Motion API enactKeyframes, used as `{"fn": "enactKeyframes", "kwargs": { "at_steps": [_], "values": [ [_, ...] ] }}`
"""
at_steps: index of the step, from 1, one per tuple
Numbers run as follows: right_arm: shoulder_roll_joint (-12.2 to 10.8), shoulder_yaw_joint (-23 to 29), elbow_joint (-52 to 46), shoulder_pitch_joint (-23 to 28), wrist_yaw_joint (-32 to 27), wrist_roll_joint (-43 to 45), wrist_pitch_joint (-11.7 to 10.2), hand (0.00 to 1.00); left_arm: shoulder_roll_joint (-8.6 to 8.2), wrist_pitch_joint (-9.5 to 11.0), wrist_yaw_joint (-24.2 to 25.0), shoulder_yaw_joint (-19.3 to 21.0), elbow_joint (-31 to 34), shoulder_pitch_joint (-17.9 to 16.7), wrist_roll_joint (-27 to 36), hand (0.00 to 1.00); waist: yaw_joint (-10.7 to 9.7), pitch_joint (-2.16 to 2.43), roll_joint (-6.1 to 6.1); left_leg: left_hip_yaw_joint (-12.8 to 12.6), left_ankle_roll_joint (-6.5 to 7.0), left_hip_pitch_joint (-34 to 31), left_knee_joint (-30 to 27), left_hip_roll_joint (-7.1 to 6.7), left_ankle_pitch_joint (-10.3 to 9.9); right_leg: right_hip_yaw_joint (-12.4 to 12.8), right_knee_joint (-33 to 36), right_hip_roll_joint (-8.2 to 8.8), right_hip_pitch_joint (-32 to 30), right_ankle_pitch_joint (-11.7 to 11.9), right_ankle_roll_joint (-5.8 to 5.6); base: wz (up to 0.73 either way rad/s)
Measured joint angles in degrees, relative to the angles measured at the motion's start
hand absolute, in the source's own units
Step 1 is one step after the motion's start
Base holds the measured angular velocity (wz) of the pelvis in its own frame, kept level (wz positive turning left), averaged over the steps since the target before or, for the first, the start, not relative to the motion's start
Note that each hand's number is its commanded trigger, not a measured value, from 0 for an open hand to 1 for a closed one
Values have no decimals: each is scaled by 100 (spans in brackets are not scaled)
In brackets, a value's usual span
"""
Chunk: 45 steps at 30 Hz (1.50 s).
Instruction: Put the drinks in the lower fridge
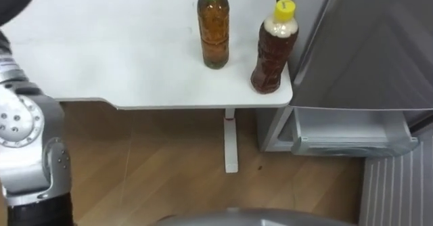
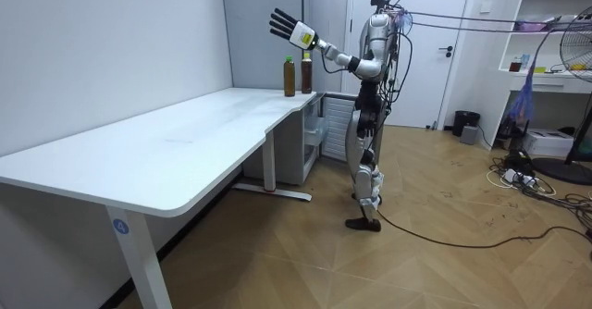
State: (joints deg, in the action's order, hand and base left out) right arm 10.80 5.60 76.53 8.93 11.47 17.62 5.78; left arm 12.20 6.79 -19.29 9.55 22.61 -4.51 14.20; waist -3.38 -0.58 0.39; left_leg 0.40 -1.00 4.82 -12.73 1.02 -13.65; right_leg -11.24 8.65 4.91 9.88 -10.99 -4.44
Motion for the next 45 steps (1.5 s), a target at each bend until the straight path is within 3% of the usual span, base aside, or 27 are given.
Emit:
{"fn": "enactKeyframes", "kwargs": {
  "at_steps": [2, 6, 8, 14, 27, 39, 45],
  "values": [
    [-5, -25, -2, -86, 3, 111, 61, 0, 1, -107, 402, -332, 0, 1, -90, 0, -116, -8, 9, -4, 1, -14, 15, 0, -1, 15, 2, -2, -7, 0, 0, 0],
    [-5, -310, -56, -120, 55, 353, 60, 0, -10, -259, 1006, -848, 1, 48, -402, 0, -161, -5, 6, -55, 1, -56, 47, 7, 0, 46, 11, -4, -86, 0, 0, -6],
    [-2, -390, -36, -212, 138, 420, 68, 0, -10, -330, 1326, -1120, 1, 205, -677, 0, -219, -10, 17, -53, 1, -64, 18, 7, 0, 43, 11, -3, -96, 0, 0, 0],
    [-3, -452, -41, -312, 165, 412, 83, 0, -8, -450, 1879, -1545, 1, 529, -756, 0, -288, -5, 15, -45, 1, -70, 19, 8, 0, 42, 7, -5, -111, 0, 0, 1],
    [-7, -671, -41, -332, 87, 408, 97, 0, -8, -684, 2375, -1664, 0, 630, -758, 0, -291, 10, 49, -67, 3, -125, -21, 7, 2, 89, 6, -6, -157, 0, 0, -1],
    [-8, -948, -39, -451, -3, 391, 182, 0, -7, -696, 2628, -1849, -33, 629, -757, 0, -260, -9, -29, -131, 4, -116, 3, 10, 2, 156, 12, -8, -180, 6, 9, -1],
    [-8, -949, -27, -510, -31, 390, 179, 0, -7, -824, 2750, -1889, -158, 629, -759, 0, -262, -1, -100, -161, 4, -114, -1, 12, 3, 164, 11, -7, -196, 6, 9, 0]
  ]
}}
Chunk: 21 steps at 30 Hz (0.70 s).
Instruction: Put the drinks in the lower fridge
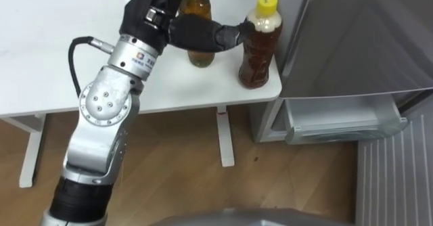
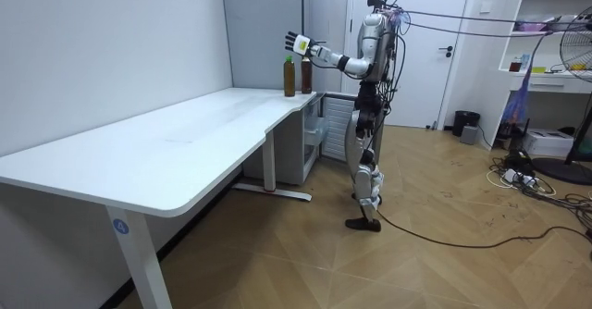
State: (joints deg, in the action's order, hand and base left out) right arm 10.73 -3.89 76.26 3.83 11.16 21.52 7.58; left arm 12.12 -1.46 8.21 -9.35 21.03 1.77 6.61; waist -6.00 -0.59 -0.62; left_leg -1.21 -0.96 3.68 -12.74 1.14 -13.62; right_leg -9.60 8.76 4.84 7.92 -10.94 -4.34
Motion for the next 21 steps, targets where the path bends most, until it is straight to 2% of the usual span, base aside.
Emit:
{"fn": "enactKeyframes", "kwargs": {
  "at_steps": [11, 21],
  "values": [
    [-1, 3, 59, -70, -43, -107, 3, 0, 0, -114, 54, -113, -35, -7, -65, 0, -1, -33, 49, -30, 4, 14, -4, 0, 4, 19, -2, 3, 13, -4, -1, 0],
    [-1, -11, 58, -73, -28, -108, 3, 0, 13, -120, 148, -213, -161, -15, -62, 0, 0, -24, 93, -47, 4, 70, 0, 0, 4, 24, -8, 3, 40, -22, 26, 0]
  ]
}}
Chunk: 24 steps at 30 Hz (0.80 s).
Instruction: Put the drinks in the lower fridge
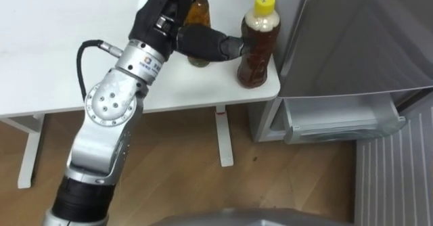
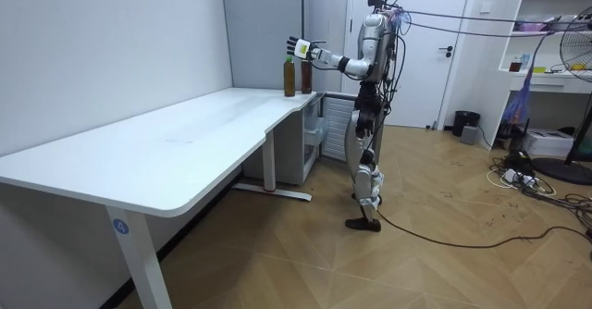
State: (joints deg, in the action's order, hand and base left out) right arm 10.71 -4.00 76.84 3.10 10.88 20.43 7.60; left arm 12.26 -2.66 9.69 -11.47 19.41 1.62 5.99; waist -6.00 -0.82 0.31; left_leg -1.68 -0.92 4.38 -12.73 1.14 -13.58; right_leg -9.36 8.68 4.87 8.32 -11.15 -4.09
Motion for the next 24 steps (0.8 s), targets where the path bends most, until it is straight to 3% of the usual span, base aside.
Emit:
{"fn": "enactKeyframes", "kwargs": {
  "at_steps": [10, 16, 24],
  "values": [
    [4, -129, -4, -2, -20, -43, 12, 0, -2, -214, 135, -247, -149, -29, 3, 0, 4, 4, -4, -8, 0, 27, 2, 0, 0, 21, -2, 0, 42, 0, 0, 0],
    [3, -154, -28, 14, 50, -71, 177, 0, 11, -410, 526, -450, -150, -40, 11, 0, -4, 24, -23, -88, 0, 18, 14, 7, 0, 101, 12, -2, -4, 1, 1, -7],
    [3, -154, -50, -5, 38, -217, 245, 0, -28, -494, 813, -451, -429, -127, 96, 0, -3, 35, -6, -145, 0, 11, 3, 14, 0, 116, 24, -2, -11, 2, 4, -1]
  ]
}}
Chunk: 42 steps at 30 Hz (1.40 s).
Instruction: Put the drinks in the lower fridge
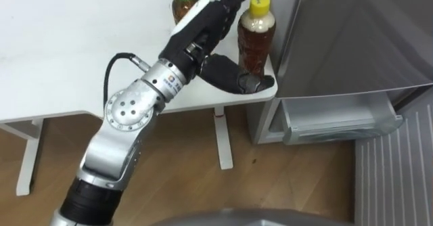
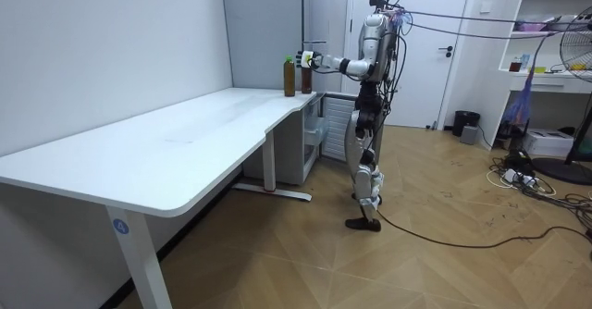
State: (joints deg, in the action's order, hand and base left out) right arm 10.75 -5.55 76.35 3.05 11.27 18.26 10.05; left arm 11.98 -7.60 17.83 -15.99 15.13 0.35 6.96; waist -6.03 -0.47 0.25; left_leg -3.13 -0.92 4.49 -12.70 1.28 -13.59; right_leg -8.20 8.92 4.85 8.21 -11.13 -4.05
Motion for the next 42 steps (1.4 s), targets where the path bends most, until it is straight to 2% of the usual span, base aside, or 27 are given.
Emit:
{"fn": "enactKeyframes", "kwargs": {
  "at_steps": [3, 7, 15, 21, 28, 35, 38, 42],
  "values": [
    [-1, 0, 0, -36, -12, 1, 0, 0, -7, -31, 35, 1, -14, 0, 65, 0, 1, 3, -2, 2, 0, -8, 1, 2, 0, -25, 7, 0, 1, 0, 0, 1],
    [-4, 2, 7, -53, -76, 1, 10, 0, -47, -62, 92, 1, -219, 0, 505, 0, -11, 18, -30, 12, 0, -17, -14, 6, 0, -70, 21, 0, 13, 0, 0, 5],
    [-8, 3, -2, -57, -254, 0, 99, 0, -28, -121, 137, 9, -368, 1, 876, 0, -15, 8, -68, 12, 0, -35, -9, 7, 0, -79, 18, 0, -2, 0, 0, 0],
    [-11, 6, -22, -66, -247, 0, 135, 0, -35, -204, 88, 55, -367, 5, 1161, 0, -24, -2, -144, 11, 0, -34, 4, 6, 0, -69, 8, -1, -6, 0, 0, 0],
    [-15, 4, -12, -68, -225, 2, 207, 0, -46, -279, 4, 74, -368, 20, 1318, 0, -72, -31, -102, 2, 0, -35, 2, 6, 0, -25, 3, -2, -18, 0, 0, -1],
    [-63, 5, -27, -43, -214, 110, 274, 0, -156, -380, -91, 232, -390, 30, 1735, 0, -172, -40, -87, -72, 0, -68, 6, 10, 0, 48, 16, -6, -93, 0, 0, -4],
    [-100, 5, -53, -19, -136, 192, 376, 0, -179, -389, -96, 266, -406, 38, 1745, 0, -170, -45, -77, -131, 1, -74, 5, 11, 1, 91, 27, -5, -126, 0, 0, -7],
    [-101, 5, -100, 13, -43, 202, 383, 0, -182, -460, -100, 266, -482, 47, 1745, 0, -171, -52, -67, -160, 1, -69, 4, 13, 1, 113, 49, -4, -141, -1, -1, -2]
  ]
}}
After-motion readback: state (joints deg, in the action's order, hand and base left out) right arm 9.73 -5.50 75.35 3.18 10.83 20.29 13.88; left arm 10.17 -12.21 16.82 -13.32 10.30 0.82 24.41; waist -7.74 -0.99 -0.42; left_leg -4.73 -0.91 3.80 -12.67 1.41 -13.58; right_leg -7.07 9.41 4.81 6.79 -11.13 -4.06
